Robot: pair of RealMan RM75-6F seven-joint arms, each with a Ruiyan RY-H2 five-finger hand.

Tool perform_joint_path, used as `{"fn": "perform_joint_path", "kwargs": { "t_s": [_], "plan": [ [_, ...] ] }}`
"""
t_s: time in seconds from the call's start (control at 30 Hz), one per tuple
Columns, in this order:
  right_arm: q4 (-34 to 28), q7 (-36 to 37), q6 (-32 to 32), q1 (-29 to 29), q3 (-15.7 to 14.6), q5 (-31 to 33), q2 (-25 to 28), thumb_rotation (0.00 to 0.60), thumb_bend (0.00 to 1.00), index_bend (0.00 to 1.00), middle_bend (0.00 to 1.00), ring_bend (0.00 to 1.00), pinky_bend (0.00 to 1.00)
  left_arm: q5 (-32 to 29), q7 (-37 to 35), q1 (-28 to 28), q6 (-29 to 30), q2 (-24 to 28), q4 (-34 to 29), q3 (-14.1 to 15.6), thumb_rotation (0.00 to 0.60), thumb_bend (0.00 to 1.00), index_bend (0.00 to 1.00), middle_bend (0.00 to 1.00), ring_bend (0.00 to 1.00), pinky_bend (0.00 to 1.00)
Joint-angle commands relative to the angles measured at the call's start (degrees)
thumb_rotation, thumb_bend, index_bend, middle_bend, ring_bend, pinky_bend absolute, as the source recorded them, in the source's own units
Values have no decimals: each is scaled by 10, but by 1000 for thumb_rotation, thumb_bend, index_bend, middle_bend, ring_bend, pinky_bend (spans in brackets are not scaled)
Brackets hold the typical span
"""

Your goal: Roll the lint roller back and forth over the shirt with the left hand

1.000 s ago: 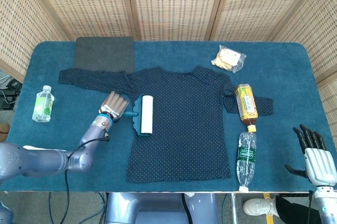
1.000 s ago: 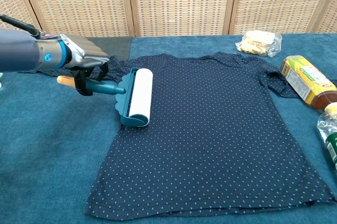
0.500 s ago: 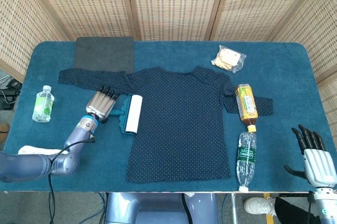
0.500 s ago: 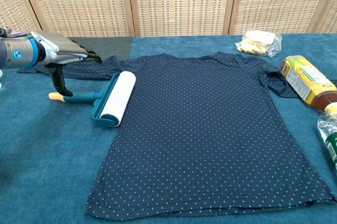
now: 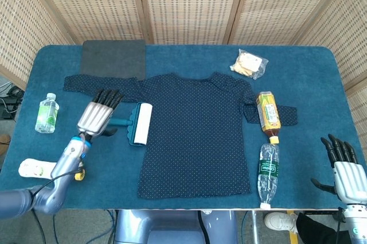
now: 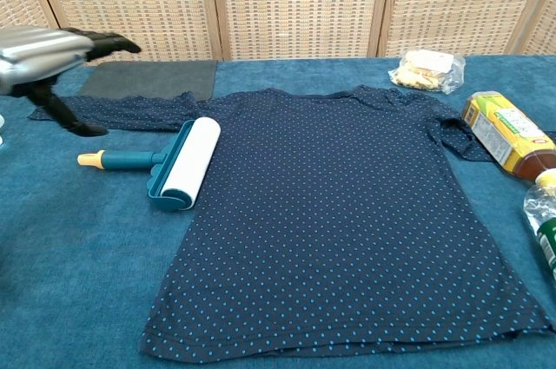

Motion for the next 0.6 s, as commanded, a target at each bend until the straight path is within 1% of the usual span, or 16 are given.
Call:
{"fn": "perform_joint_path", "kwargs": {
  "t_s": [0.03, 0.17, 0.4, 0.47, 0.6],
  "plan": [
    [-1, -2, 4, -1, 1, 0, 1, 600, 92, 0, 0, 0, 0, 90, -60, 88, 95, 8, -29, 26, 600, 219, 0, 0, 0, 0],
    [-4, -5, 13, -3, 3, -4, 1, 600, 92, 0, 0, 0, 0, 120, -73, 137, 131, 10, -37, 42, 600, 196, 0, 0, 0, 0],
    [-7, -6, 26, -6, 7, -8, 4, 600, 92, 0, 0, 0, 0, 157, -48, 210, 171, 26, -42, 73, 600, 197, 0, 0, 0, 0],
    [-9, -4, 30, -6, 9, -8, 5, 600, 92, 0, 0, 0, 0, 166, -53, 240, 186, 33, -39, 87, 600, 199, 0, 0, 0, 0],
    [-11, -3, 33, -7, 10, -10, 7, 600, 92, 0, 0, 0, 0, 184, -66, 264, 194, 41, -23, 90, 600, 205, 0, 0, 0, 0]
  ]
}}
